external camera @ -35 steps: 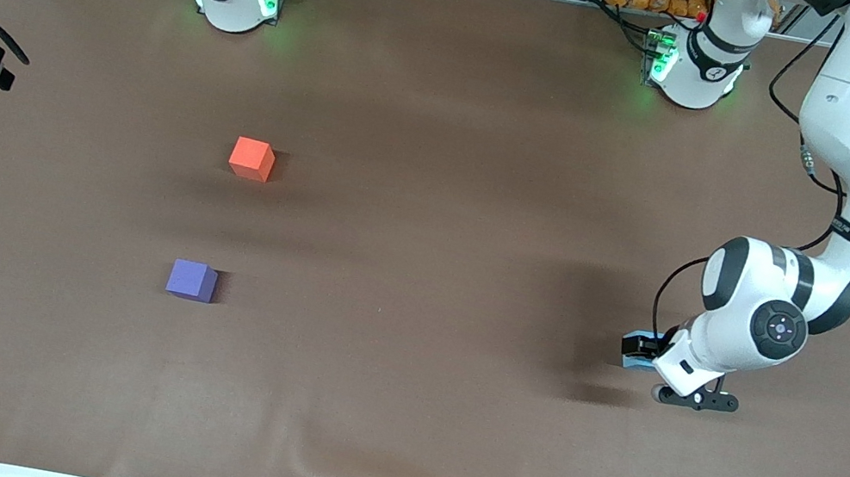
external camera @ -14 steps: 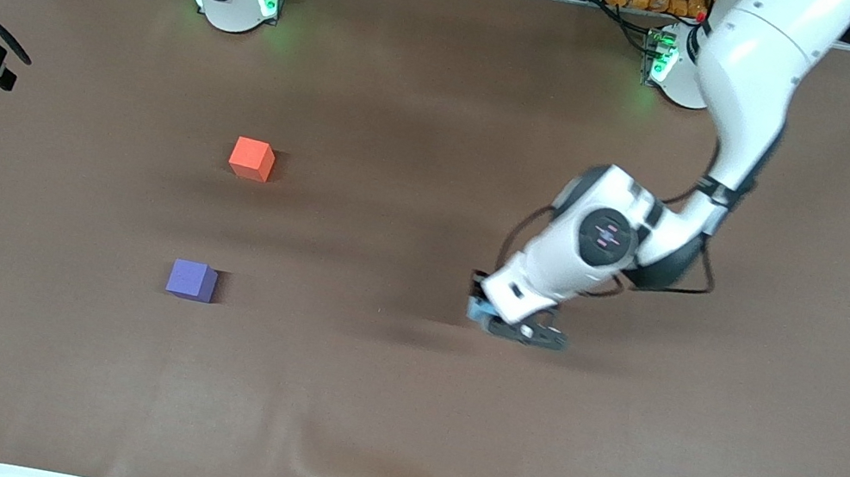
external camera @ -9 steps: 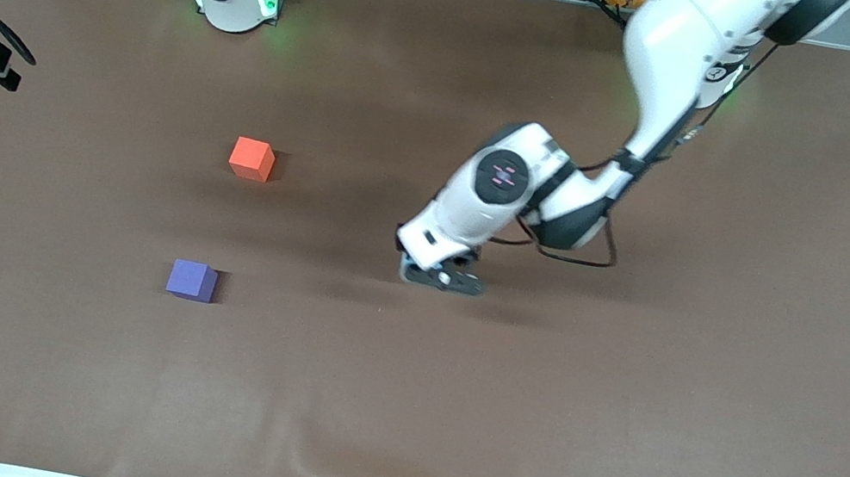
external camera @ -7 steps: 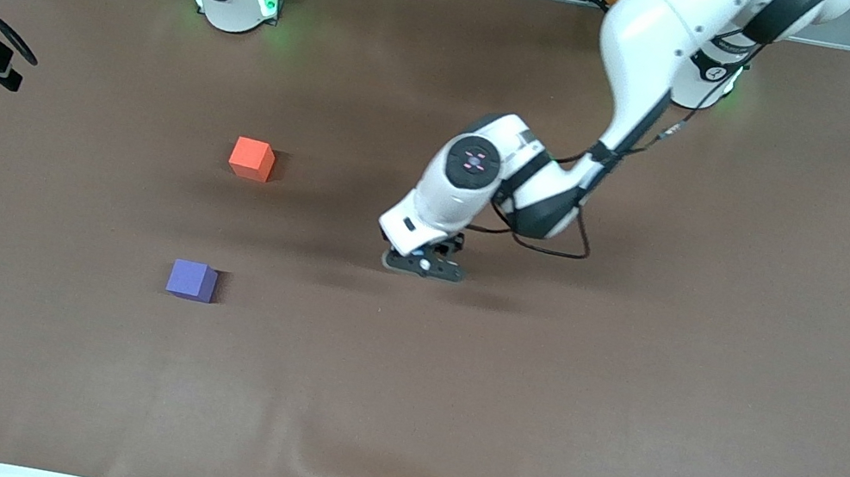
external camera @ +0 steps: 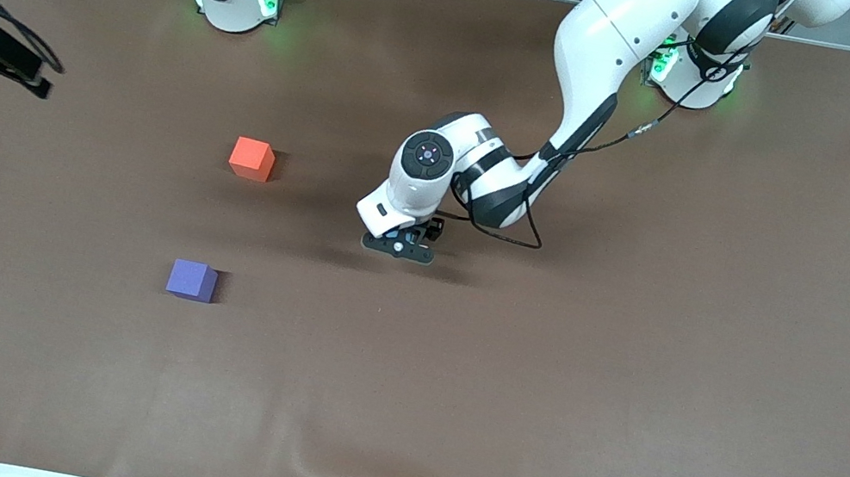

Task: Place blue block between orange and purple blocks
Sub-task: 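Carry the light blue block with the left gripper toward the table middle, then release the blue block with the left gripper while the right gripper approaches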

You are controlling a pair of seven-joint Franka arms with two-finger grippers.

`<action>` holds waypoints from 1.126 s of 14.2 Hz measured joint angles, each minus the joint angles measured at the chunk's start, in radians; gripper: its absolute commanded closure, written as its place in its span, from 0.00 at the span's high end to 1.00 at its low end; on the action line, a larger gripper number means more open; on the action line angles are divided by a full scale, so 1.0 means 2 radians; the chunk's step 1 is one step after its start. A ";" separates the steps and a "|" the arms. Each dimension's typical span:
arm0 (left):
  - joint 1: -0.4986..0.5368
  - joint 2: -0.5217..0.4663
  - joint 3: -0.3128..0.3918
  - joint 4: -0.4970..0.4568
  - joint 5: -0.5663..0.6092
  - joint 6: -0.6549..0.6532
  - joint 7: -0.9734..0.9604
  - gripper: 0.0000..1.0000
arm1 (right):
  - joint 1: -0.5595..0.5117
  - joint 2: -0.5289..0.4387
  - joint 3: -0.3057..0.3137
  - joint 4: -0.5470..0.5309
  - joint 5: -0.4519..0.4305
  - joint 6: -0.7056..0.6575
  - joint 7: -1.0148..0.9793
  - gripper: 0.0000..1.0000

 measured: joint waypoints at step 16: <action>0.244 -0.302 0.022 0.014 0.040 -0.353 0.124 1.00 | 0.267 0.202 0.003 -0.008 -0.001 0.182 0.139 1.00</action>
